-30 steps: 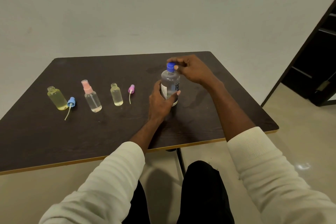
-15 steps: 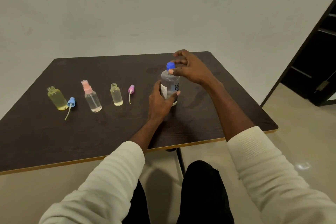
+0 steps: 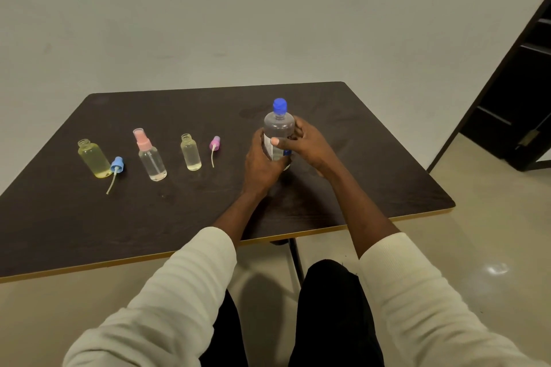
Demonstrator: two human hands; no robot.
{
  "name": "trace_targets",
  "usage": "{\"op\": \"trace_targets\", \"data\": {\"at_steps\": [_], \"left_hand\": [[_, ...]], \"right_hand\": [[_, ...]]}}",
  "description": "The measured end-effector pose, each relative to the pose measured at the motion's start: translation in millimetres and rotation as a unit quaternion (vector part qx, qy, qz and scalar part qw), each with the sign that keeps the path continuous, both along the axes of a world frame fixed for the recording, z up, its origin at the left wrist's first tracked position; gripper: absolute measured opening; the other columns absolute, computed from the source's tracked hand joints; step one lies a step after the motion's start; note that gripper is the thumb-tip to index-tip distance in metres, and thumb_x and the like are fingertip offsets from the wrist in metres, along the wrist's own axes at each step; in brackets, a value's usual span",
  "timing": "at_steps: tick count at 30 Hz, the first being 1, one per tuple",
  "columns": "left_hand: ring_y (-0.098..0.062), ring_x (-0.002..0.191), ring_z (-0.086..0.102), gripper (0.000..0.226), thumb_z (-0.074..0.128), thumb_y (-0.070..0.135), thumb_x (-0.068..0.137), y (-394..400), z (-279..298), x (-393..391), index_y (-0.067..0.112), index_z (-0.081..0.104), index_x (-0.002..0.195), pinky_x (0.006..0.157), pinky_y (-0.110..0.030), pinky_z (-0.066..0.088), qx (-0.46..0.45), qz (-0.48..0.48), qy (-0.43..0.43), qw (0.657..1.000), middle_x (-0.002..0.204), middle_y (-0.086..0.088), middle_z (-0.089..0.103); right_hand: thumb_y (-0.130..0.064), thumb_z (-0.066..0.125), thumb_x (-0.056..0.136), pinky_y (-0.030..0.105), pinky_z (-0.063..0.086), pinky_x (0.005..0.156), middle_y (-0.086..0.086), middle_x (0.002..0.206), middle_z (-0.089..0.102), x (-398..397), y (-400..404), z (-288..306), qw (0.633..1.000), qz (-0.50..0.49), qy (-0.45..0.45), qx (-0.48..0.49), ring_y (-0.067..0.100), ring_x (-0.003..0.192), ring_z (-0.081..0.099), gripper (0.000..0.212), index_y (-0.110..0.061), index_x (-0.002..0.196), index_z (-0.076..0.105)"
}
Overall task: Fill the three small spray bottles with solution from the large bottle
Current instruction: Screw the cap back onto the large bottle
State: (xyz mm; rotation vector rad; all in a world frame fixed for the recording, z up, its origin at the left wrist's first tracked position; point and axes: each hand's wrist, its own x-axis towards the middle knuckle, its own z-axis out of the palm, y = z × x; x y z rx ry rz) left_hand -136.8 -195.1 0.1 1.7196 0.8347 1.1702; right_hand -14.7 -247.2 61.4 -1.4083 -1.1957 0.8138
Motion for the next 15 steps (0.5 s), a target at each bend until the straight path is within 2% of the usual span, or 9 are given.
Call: {"op": "trace_targets", "data": {"at_steps": [2,4,6,8,11,15], "left_hand": [[-0.012,0.124,0.054,0.071,0.074,0.005,0.084,-2,1,0,0.015,0.039,0.145,0.096,-0.01,0.046,-0.004,-0.005,-0.009,1.0,0.136,0.003,0.053],[-0.018,0.135,0.049,0.074,0.064,-0.004,0.085,-2,-1,-1,0.012,0.033,0.15,0.11,-0.023,0.042,-0.018,0.005,-0.034,0.999,0.146,-0.004,0.048],[-0.022,0.137,0.049,0.074,0.061,-0.008,0.083,0,-3,-1,0.011,0.035,0.15,0.115,-0.036,0.041,-0.049,0.039,-0.062,0.996,0.148,-0.011,0.049],[-0.022,0.127,0.058,0.065,0.06,-0.009,0.082,4,-4,0,0.01,0.044,0.142,0.11,-0.04,0.047,-0.082,0.073,-0.083,0.99,0.137,-0.012,0.058],[-0.02,0.114,0.064,0.048,0.055,-0.009,0.087,10,-3,1,0.009,0.053,0.132,0.103,-0.039,0.053,-0.12,0.101,-0.09,0.984,0.124,-0.009,0.064],[-0.019,0.109,0.064,0.044,0.054,-0.008,0.087,17,-3,5,0.009,0.056,0.127,0.09,-0.025,0.055,-0.155,0.126,-0.057,0.978,0.117,-0.007,0.065]], "right_hand": [[-0.014,0.079,0.079,0.024,0.053,0.092,-0.001,0.121,0.068,-2,-1,-9,1.0,-0.008,0.009,-0.002,0.009,0.108,0.066,0.058,-0.014,0.131,0.055],[-0.011,0.077,0.079,0.03,0.053,0.096,0.0,0.121,0.068,-1,2,-18,1.0,-0.015,-0.001,-0.01,0.013,0.109,0.066,0.056,-0.014,0.13,0.056],[-0.006,0.076,0.076,0.035,0.052,0.097,0.002,0.119,0.068,0,5,-23,0.999,-0.022,-0.018,-0.018,0.016,0.109,0.066,0.057,-0.014,0.129,0.057],[-0.008,0.079,0.07,0.037,0.053,0.096,0.0,0.116,0.069,0,8,-28,0.999,-0.025,-0.038,-0.021,0.016,0.106,0.066,0.061,-0.018,0.126,0.058],[-0.012,0.084,0.067,0.03,0.054,0.091,-0.002,0.112,0.07,-2,10,-33,0.998,-0.028,-0.058,-0.025,0.012,0.101,0.067,0.063,-0.018,0.124,0.057],[-0.02,0.088,0.065,0.028,0.055,0.088,-0.003,0.11,0.07,-1,12,-40,0.996,-0.053,-0.071,-0.021,0.01,0.099,0.067,0.063,-0.017,0.121,0.059]]}}
